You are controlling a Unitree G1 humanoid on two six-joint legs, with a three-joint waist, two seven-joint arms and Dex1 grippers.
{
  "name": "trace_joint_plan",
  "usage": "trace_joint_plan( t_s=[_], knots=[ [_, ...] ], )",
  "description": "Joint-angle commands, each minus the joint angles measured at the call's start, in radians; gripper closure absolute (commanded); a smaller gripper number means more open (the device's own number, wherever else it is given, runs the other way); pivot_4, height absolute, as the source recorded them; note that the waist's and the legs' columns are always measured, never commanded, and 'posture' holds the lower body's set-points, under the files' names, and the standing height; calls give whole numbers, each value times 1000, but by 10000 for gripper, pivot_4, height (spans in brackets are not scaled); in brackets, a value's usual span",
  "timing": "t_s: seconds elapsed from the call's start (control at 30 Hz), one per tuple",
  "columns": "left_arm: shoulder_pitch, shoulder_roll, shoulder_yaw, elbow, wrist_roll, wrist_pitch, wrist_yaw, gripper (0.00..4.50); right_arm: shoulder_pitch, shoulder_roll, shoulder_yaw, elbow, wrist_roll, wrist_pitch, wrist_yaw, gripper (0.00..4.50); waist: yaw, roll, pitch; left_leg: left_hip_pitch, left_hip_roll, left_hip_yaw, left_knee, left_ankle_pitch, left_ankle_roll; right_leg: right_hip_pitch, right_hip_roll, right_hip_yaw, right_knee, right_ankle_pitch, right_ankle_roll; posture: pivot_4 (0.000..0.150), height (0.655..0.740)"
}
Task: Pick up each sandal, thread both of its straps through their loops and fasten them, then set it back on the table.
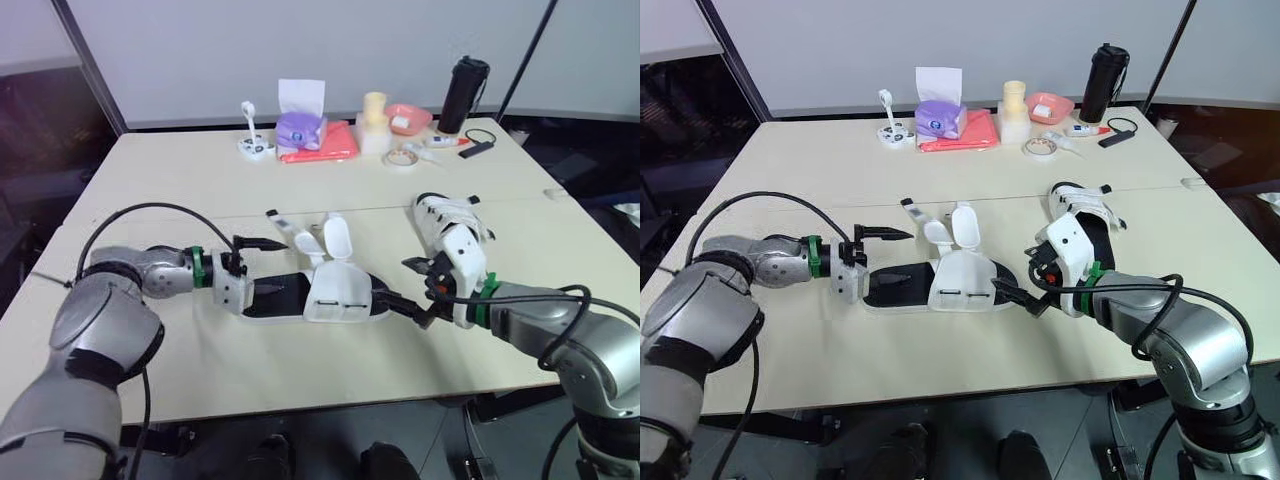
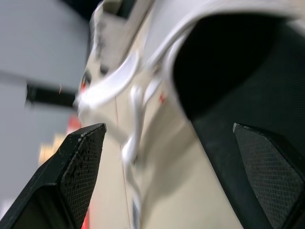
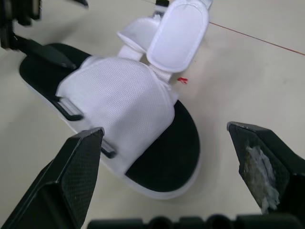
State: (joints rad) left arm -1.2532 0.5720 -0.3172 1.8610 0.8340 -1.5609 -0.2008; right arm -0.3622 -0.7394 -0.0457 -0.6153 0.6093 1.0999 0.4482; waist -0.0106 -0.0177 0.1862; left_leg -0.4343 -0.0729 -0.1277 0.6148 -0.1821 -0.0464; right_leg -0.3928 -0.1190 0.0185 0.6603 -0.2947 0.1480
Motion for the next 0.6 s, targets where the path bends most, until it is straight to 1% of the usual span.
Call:
trace_joint_plan(
  t_s=[0.03,0.07,0.1,0.13,0.17,0.2,0.3,0.43,0.53,0.6],
  knots=[
    [-106,13,593,221,-256,331,-685,345,-7,-45,22,32,-71,-100,42,0,0,-1,1,0,0,0,0,0,0,0,0,-1,0,0,0,1500,7400],
    [-119,22,704,233,-315,434,-825,345,-7,-54,31,45,-87,-120,51,0,-1,-1,1,-1,0,0,0,0,0,0,0,-1,0,0,0,1500,7400],
    [-131,30,778,233,-363,535,-925,345,-8,-65,42,58,-107,-144,63,0,-4,-1,1,-1,0,-1,0,0,0,0,0,-2,0,0,0,1500,7400],
    [-146,38,836,233,-405,642,-1013,345,-8,-76,57,76,-133,-179,77,0,-7,-1,1,-1,0,-1,0,0,0,0,0,-2,0,0,0,1500,7400],
    [-161,47,882,233,-446,787,-1093,345,-9,-81,70,102,-157,-213,91,0,-10,-1,1,-1,0,-1,0,0,0,0,0,-2,1,0,0,1500,7400],
    [-169,52,912,233,-476,898,-1151,345,-10,-87,83,127,-181,-251,104,0,-14,-1,1,-1,0,-1,0,0,0,-1,0,-2,1,0,1,1500,7400],
    [-178,54,946,233,-526,1086,-1231,345,-17,-84,103,193,-230,-334,139,0,-35,-1,1,-1,0,-2,0,0,0,-1,0,-2,3,-1,2,1500,7400],
    [-186,52,956,233,-560,1279,-1316,345,-30,-64,123,276,-281,-421,180,0,-44,-1,1,-1,0,-2,-1,0,0,-3,0,-2,5,-2,2,1500,7400],
    [-181,55,949,233,-559,1371,-1394,0,-37,-36,147,342,-314,-496,211,8185,-52,-1,1,-1,1,-2,-1,0,0,-3,0,-2,5,-2,2,1500,7400],
    [-158,52,930,233,-543,1344,-1409,0,-32,-19,162,363,-326,-539,237,17504,-55,-1,1,-1,1,-2,-1,0,0,-3,0,-2,5,-2,2,1500,7400]
  ],
)
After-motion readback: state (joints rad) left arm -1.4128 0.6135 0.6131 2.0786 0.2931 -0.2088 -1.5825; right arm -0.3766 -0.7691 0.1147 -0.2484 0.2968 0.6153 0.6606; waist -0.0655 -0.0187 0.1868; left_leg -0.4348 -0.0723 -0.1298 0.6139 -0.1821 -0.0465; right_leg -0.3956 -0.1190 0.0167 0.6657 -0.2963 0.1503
